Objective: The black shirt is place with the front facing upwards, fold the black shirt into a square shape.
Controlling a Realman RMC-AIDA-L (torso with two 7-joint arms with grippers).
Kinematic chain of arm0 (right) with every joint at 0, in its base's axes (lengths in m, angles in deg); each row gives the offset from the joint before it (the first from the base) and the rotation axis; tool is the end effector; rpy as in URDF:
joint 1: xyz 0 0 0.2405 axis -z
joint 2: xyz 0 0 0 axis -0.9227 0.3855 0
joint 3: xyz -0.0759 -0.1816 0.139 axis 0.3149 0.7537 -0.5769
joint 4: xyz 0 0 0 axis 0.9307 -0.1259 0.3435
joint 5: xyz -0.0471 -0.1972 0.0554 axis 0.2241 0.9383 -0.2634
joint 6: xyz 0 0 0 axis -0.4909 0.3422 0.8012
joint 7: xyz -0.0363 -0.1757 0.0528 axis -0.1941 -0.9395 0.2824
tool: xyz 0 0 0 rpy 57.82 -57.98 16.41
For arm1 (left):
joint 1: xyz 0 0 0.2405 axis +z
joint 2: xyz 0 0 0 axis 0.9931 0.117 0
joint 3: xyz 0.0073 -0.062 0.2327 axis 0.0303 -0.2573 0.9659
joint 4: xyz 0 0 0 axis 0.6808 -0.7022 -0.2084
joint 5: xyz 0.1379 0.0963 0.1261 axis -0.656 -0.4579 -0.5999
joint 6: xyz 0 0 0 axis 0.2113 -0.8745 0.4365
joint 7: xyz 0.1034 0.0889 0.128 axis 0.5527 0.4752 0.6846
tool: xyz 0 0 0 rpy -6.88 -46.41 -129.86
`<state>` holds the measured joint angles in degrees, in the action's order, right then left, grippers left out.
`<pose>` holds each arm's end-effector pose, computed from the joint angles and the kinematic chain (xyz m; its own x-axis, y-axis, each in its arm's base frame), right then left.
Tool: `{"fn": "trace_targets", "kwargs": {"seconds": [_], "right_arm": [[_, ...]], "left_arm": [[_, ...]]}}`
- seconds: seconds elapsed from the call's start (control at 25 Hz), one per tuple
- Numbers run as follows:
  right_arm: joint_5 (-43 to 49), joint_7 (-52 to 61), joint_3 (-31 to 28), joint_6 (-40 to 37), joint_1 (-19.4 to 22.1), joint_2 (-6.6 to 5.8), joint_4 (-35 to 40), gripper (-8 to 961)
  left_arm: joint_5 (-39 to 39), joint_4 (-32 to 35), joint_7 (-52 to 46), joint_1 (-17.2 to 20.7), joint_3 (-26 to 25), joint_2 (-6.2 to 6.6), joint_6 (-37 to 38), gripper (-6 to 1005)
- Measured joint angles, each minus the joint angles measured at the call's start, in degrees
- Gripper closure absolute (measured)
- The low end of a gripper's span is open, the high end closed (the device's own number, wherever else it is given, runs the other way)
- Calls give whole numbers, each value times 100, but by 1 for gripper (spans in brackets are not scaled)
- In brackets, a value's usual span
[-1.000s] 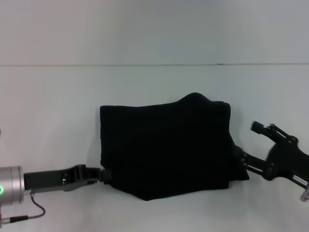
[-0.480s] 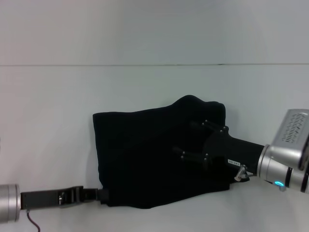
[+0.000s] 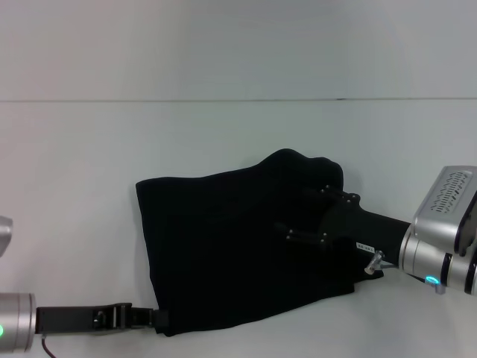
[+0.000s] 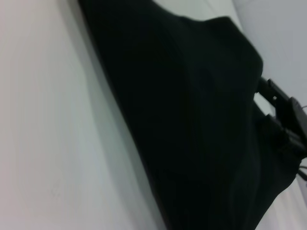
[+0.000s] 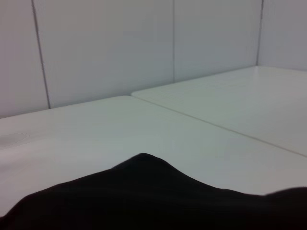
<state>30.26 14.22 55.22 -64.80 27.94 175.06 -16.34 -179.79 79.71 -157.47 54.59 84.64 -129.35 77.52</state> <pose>0.2418 0.3614 -0.1176 0.8473 -0.2074 -0.4890 -0.4275 -0.8126 -0.3961 -0.3090 0.2782 -0.0645 0.1670 0.9448 0.2817 0.9532 -0.2277 0.1986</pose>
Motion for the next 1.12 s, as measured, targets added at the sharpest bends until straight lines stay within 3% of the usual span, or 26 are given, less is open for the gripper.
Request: {"fn": "trace_targets", "kwargs": {"seconds": [0.16, 0.28, 0.44, 0.84, 1.12], "right_arm": [[-22, 25, -59, -266, 64, -17, 50, 39], [-154, 4, -117, -1078, 166, -28, 172, 39], [-172, 0, -70, -1264, 101, -11, 170, 39], [-144, 21, 436, 78, -551, 29, -482, 38], [-155, 147, 450, 689, -635, 36, -597, 39]], "left_arm": [[-53, 4, -19, -24, 26, 5, 10, 945], [-56, 15, -15, -25, 26, 7, 36, 945], [-49, 21, -4, -29, 15, 13, 49, 945], [-26, 34, -34, -58, -7, 39, 111, 944], [-26, 68, -107, -64, -21, 58, 117, 944]]}}
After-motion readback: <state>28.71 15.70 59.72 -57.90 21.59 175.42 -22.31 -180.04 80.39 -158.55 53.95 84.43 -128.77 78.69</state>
